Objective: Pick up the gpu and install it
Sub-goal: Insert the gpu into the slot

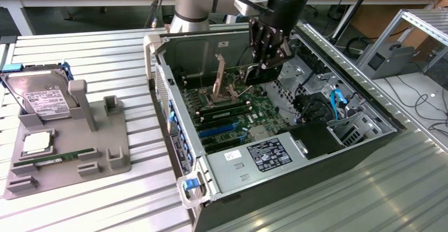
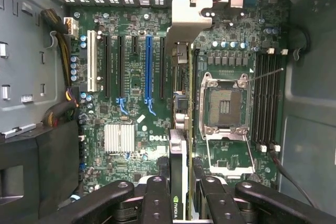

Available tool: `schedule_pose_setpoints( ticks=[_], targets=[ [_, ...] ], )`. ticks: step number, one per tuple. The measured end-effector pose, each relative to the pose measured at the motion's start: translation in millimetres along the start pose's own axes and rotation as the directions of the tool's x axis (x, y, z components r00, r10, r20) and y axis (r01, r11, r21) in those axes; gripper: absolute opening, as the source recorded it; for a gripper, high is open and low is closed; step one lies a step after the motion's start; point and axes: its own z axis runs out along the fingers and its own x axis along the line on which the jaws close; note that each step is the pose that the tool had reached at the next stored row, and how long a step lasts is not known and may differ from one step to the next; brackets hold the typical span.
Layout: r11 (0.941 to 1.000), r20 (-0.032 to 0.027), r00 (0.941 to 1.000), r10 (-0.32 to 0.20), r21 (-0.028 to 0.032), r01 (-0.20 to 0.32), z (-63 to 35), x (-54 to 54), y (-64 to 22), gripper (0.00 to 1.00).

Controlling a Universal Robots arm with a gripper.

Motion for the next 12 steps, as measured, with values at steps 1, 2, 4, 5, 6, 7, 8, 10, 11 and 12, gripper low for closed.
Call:
schedule_pose_setpoints(
  ticks=[1,2,4,5,6,7,8,10,11,12],
  targets=[
    [1.0,0.0,1.0,0.0,0.0,0.0,0.2,0.1,0.0,0.27],
    [1.0,0.0,1.0,0.0,0.0,0.0,0.6,0.1,0.0,0.27],
    [1.0,0.0,1.0,0.0,0.0,0.0,1.4,0.3,0.0,0.27],
    [1.0,0.0,1.0,0.0,0.0,0.0,1.9,0.5,0.1,0.27],
    [1.0,0.0,1.0,0.0,0.0,0.0,2.2,0.6,0.1,0.27],
    [1.0,0.0,1.0,0.0,0.0,0.0,2.6,0.7,0.1,0.27],
    [1.0,0.0,1.0,0.0,0.0,0.0,2.8,0.7,0.1,0.27],
    [1.0,0.0,1.0,0.0,0.0,0.0,4.0,0.8,0.1,0.27],
    [1.0,-0.0001,1.0,0.0,0.0,0.0,4.4,0.8,0.1,0.27],
    [1.0,0.0,1.0,0.0,0.0,0.0,4.9,0.8,0.1,0.27]
  ],
)
